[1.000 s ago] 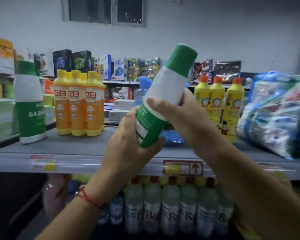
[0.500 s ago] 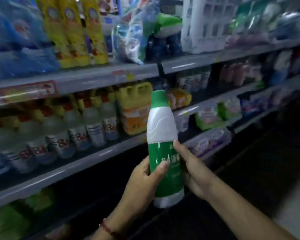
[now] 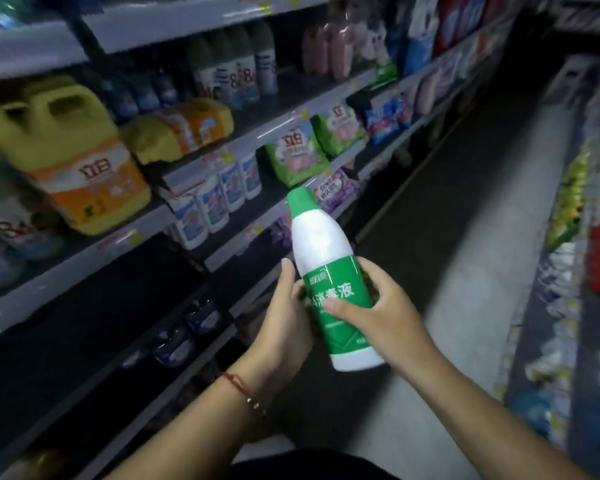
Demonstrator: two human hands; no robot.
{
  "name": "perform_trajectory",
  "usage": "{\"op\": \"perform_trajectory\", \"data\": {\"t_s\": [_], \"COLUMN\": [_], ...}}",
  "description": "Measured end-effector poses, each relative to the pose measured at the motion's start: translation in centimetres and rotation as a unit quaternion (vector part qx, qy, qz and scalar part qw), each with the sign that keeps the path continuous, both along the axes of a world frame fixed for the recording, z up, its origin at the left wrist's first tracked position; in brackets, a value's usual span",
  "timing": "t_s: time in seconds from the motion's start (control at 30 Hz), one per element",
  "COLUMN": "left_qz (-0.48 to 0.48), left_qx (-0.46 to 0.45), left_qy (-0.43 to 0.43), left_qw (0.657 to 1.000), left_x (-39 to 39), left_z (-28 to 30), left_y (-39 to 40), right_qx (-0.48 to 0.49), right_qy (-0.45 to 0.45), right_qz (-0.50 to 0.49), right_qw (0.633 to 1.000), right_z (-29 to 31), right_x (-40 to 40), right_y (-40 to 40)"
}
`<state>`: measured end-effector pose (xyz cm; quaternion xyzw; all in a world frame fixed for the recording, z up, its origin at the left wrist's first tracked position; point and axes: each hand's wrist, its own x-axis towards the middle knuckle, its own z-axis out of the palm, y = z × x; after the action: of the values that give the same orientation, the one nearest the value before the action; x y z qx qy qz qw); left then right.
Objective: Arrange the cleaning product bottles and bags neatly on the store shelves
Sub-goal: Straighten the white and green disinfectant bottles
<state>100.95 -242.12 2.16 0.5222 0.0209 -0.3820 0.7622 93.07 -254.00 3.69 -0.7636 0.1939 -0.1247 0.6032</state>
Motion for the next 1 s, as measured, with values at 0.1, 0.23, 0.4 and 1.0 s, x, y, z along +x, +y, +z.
{"op": "perform_trajectory", "data": {"t_s": [0.1, 0.23, 0.4, 1.0], "left_qz": [0.002, -0.010, -0.051, -0.302], "left_qx": [-0.050, -0.090, -0.088, 0.252], "left_qy": [0.087, 0.159, 0.186, -0.715], "left_qw": [0.995, 0.983, 0.977, 0.577], "left_x": [1.1, 2.7, 6.7, 19.8], "left_z": [0.2, -0.6, -1.5, 1.6], "left_y": [-2.4, -4.9, -7.9, -21.8], "right_qx": [-0.139, -0.214, -0.133, 0.551], "right_qy": [0.044, 0.053, 0.083, -0.029], "right_qz": [-0.022, -0.020, -0.024, -0.312], "right_qw": [0.989, 0.975, 0.987, 0.774], "right_z": [-0.1, -0.5, -1.5, -4.1], "right_x": [-0.1, 0.8, 3.8, 19.8], "right_y": [-0.6, -1.4, -5.1, -19.0]}}
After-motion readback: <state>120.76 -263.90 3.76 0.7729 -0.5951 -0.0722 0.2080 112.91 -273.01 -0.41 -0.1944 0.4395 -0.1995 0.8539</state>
